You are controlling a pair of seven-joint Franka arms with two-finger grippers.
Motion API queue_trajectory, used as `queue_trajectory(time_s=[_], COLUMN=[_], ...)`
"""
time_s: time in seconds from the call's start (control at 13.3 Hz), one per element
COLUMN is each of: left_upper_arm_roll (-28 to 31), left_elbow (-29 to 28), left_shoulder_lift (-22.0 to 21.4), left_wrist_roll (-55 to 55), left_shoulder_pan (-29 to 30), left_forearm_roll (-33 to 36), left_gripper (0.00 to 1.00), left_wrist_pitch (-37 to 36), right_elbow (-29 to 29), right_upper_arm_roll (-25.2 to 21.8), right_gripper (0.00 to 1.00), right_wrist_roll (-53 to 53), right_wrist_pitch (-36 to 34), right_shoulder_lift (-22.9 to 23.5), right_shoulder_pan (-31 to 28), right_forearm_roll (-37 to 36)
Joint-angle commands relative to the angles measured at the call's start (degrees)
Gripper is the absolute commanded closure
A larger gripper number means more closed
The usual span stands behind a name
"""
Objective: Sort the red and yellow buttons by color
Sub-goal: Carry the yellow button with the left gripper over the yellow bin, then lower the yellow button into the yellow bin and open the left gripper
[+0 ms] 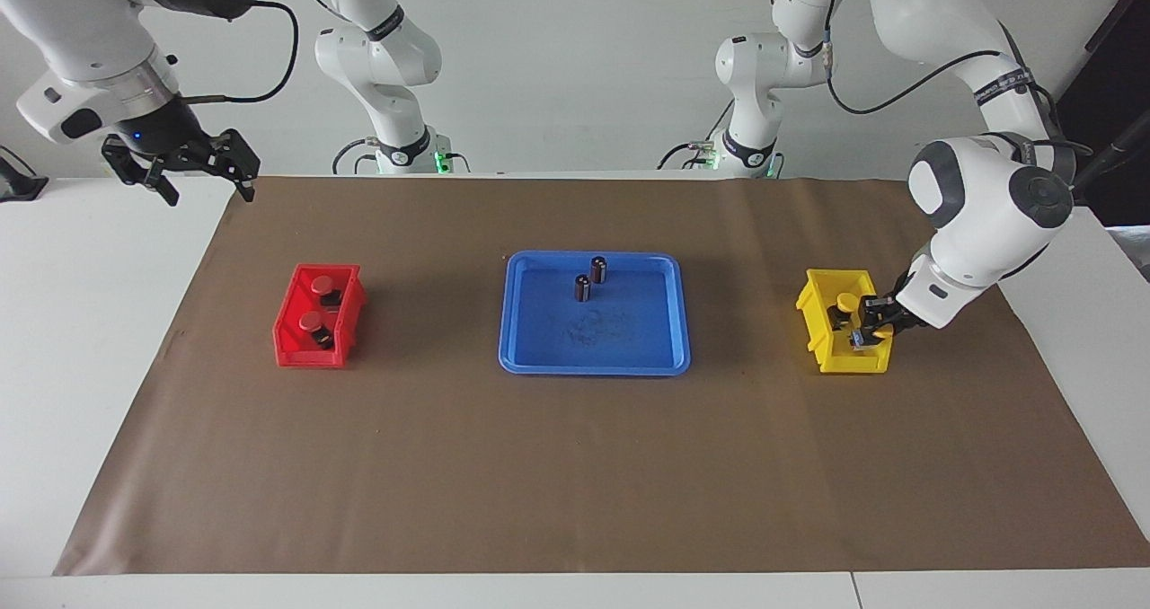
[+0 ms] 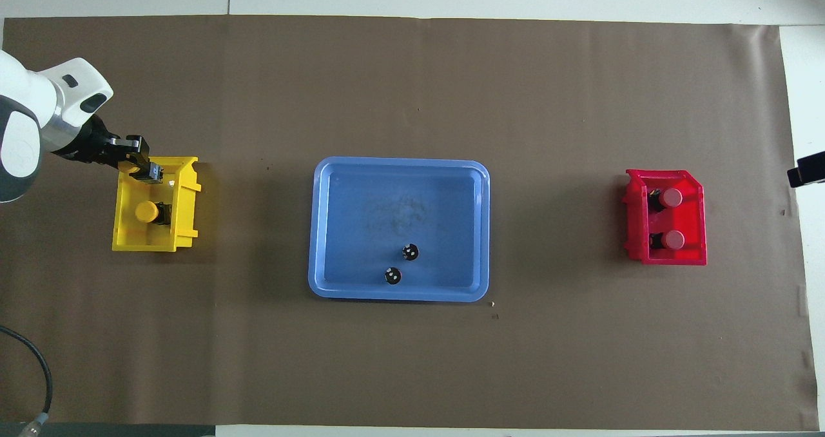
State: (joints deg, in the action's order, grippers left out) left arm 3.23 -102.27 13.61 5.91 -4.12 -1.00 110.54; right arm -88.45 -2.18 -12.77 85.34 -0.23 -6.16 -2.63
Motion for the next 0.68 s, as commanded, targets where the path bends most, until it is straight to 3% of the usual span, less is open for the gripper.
queue_trajectory(time_s=[0.0, 0.23, 0.6], left_upper_arm_roll=[0.03, 0.03, 0.03], left_elbow=[-5.03, -10.3, -11.99], left_shoulder_lift=[-3.24, -4.82, -5.26], left_wrist_roll=[1.82, 1.91, 1.82], left_shoulder_pan=[0.25, 0.43, 0.43], left_forearm_roll=[1.44, 1.44, 1.44], left_gripper=[0.95, 0.95, 0.95], left_wrist_pitch=[4.23, 11.09, 12.07], right_elbow=[0.3, 0.21, 0.38], right_upper_arm_roll=[-0.37, -0.28, 0.07], right_gripper=[0.0, 0.0, 0.0], right_wrist_roll=[0.73, 0.55, 0.29], right_wrist_pitch=[-1.23, -1.23, -2.63], right_shoulder_lift=[0.49, 0.4, 0.4], right_shoulder_pan=[0.1, -0.17, 0.19], right_forearm_roll=[-0.09, -0.01, 0.08])
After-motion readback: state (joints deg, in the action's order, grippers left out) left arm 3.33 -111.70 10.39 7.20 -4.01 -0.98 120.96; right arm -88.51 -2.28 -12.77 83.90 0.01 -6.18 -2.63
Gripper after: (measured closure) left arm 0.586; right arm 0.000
